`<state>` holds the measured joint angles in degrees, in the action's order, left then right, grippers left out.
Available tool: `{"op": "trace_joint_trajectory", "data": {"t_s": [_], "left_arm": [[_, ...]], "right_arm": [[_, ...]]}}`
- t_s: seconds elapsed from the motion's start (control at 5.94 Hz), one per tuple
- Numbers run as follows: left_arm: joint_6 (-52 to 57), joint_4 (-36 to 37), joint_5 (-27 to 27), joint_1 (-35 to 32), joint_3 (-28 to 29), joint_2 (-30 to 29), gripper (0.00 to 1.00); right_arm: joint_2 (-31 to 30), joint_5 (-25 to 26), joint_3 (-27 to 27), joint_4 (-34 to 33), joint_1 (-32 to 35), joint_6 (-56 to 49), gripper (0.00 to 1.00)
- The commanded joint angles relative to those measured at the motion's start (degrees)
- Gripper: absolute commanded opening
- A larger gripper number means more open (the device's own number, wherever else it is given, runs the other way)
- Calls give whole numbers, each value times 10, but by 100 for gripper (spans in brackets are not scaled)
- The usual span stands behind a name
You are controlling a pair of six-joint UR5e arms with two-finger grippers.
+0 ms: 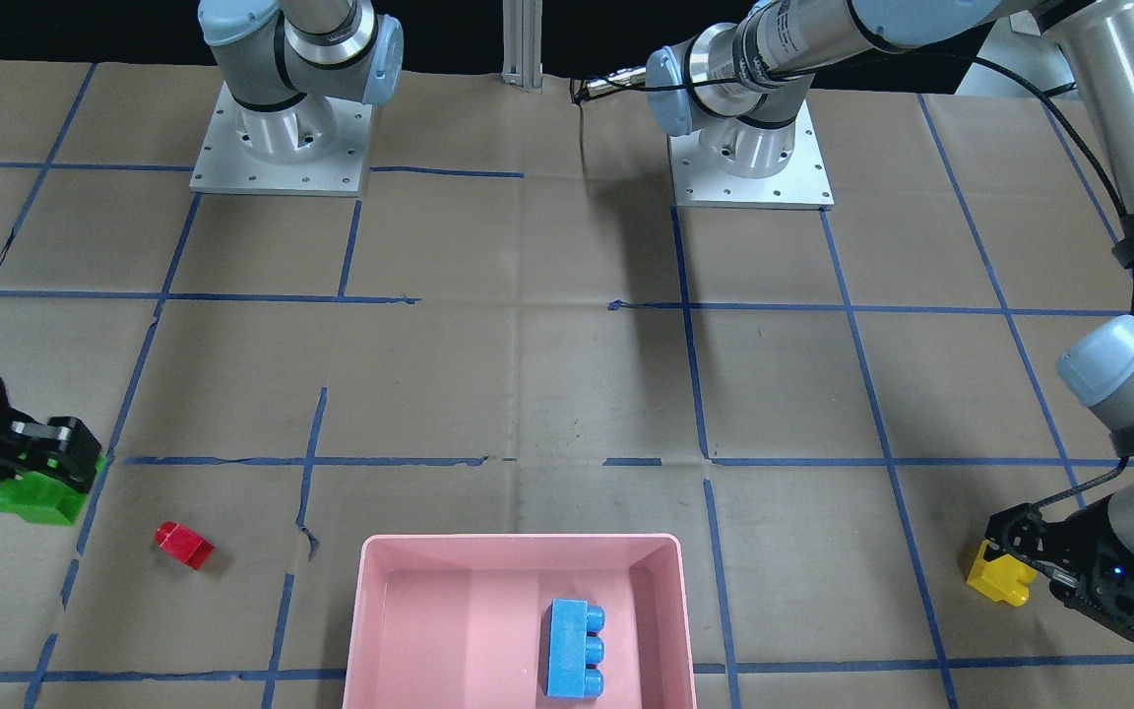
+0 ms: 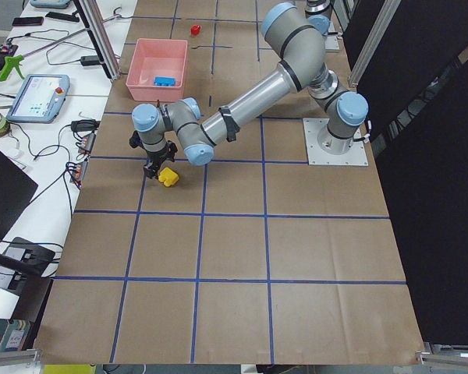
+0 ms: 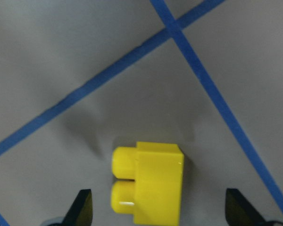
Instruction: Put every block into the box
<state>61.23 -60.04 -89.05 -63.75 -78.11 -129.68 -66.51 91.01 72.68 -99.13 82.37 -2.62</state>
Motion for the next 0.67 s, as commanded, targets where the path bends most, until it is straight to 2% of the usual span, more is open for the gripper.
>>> {"op": "trace_joint_trajectory", "data": {"t_s": [0.0,0.17,0.34,0.5], "left_arm": [[6,15,2,0,-11,-20,99],[6,15,0,0,-30,-23,99],[6,17,0,0,-25,-23,89],[7,17,-1,0,-23,-23,55]], "right_arm": [[106,-9,-131,0,117,152,43],[155,-20,-176,-3,158,194,43],[195,-29,-178,-11,172,197,43],[224,-42,-177,-14,179,197,46]]}}
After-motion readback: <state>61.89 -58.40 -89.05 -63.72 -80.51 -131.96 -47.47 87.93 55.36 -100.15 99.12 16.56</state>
